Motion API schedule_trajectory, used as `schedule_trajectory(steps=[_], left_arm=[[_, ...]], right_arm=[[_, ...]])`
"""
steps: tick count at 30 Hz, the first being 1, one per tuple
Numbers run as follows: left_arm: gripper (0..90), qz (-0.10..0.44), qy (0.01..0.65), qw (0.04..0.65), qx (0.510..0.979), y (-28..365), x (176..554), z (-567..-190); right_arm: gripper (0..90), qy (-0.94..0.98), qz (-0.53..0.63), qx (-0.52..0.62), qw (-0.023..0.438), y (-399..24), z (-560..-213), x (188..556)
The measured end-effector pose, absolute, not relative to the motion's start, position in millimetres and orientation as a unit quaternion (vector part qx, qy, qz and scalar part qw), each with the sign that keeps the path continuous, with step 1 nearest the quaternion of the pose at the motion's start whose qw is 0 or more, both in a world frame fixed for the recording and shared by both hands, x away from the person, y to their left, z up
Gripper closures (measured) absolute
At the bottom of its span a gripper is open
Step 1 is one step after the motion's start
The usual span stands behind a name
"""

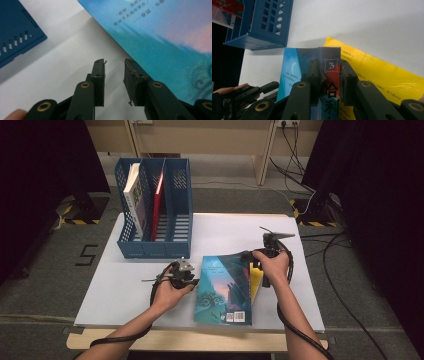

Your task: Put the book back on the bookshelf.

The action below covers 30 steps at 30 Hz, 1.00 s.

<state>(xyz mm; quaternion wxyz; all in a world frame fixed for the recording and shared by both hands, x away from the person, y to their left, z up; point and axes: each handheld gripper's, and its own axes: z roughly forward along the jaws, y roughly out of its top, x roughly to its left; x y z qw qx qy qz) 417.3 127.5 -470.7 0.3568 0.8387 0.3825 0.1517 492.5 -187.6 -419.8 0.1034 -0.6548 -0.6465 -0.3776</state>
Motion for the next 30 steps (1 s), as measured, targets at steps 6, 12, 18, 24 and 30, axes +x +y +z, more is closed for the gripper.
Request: schedule_trajectory(steps=[6,12,18,24,30], left_arm=[[65.8,0.158,0.384,0.381,0.826,129,416,-458],[59.6,0.16,0.377,0.405,0.817,124,415,-446],[51.8,0.158,0.368,0.427,0.811,115,416,-432],[47.0,0.152,0.36,0.448,0.804,104,418,-419],[44.4,0.147,0.351,0.46,0.802,93,422,-406]], right_arm=[[74.8,-0.635,-0.391,-0.66,0.089,-187,-408,495],[74.9,-0.611,-0.406,-0.676,0.062,-187,-396,499],[74.9,-0.59,-0.423,-0.687,0.04,-181,-386,503],[75.0,-0.581,-0.426,-0.693,0.025,-173,-378,508],[75.0,-0.581,-0.425,-0.694,0.016,-167,-376,510]])
